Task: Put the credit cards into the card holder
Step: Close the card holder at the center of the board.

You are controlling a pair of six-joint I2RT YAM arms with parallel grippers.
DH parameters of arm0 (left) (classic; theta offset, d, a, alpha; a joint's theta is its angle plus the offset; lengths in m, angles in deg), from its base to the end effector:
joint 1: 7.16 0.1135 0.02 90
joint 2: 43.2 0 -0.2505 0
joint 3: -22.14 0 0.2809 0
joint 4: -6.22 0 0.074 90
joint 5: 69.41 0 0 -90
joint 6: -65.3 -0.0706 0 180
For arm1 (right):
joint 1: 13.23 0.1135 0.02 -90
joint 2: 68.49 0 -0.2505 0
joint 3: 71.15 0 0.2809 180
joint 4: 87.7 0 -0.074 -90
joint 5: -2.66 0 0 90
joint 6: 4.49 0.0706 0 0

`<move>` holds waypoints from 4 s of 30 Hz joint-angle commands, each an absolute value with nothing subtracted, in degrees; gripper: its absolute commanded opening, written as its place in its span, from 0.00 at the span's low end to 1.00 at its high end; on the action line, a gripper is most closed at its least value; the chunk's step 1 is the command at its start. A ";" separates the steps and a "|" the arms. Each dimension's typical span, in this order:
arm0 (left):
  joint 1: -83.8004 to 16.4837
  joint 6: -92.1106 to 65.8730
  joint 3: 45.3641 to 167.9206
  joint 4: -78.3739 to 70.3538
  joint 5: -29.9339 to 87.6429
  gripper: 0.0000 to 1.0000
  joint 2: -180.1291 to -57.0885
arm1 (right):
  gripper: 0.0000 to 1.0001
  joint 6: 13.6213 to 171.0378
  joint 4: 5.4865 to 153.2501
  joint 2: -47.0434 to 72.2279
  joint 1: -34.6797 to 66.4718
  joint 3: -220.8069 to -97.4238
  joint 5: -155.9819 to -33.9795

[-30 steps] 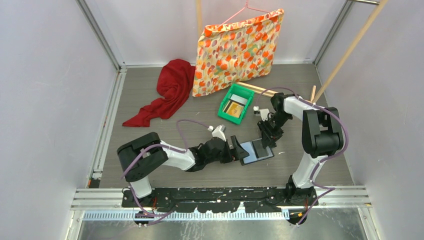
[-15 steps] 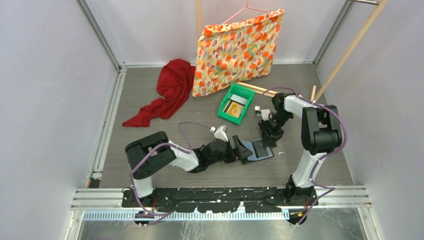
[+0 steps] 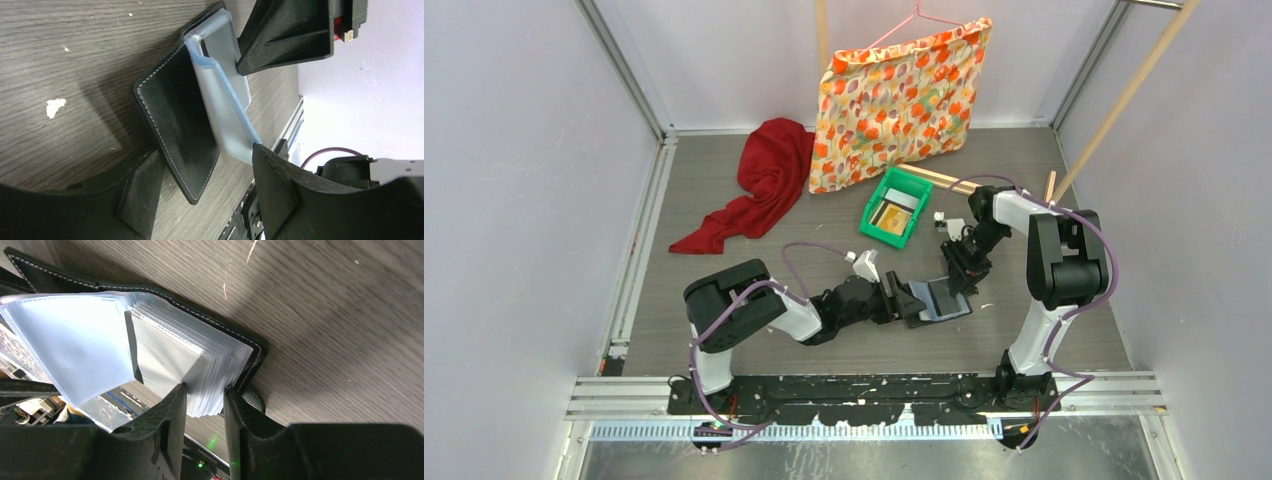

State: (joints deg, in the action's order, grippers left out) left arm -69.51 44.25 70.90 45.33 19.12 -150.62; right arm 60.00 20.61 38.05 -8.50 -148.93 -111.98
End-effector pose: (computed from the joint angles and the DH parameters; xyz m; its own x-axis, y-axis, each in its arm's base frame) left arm 0.1767 -0.3334 0.0642 -0.8717 -0.3465 -0.3465 0.1691 0.4510 -0.8764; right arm 0.3090 0.0551 0.0826 -0.8847 -0.4660 -0.0129 -0.4217 0.7882 0.4481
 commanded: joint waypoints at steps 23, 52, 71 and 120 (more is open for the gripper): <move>-69.60 44.15 77.26 35.07 16.54 0.67 -147.79 | 0.36 56.44 22.18 36.39 -8.63 -148.35 -112.09; -69.52 40.56 80.91 11.23 11.98 0.01 -141.53 | 0.49 50.65 16.67 25.19 -11.84 -149.44 -125.72; -65.95 23.38 110.71 -38.19 15.04 0.09 -147.33 | 0.50 50.36 16.57 21.30 -12.45 -148.99 -129.40; -63.32 33.86 98.33 22.80 38.37 0.42 -158.88 | 0.25 56.65 18.09 36.25 -14.23 -151.60 -134.71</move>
State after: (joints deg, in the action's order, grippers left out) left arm -64.28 33.67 99.40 17.09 37.39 -159.01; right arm 55.49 17.79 34.71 -15.76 -149.87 -135.98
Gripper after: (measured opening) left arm 0.412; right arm 0.259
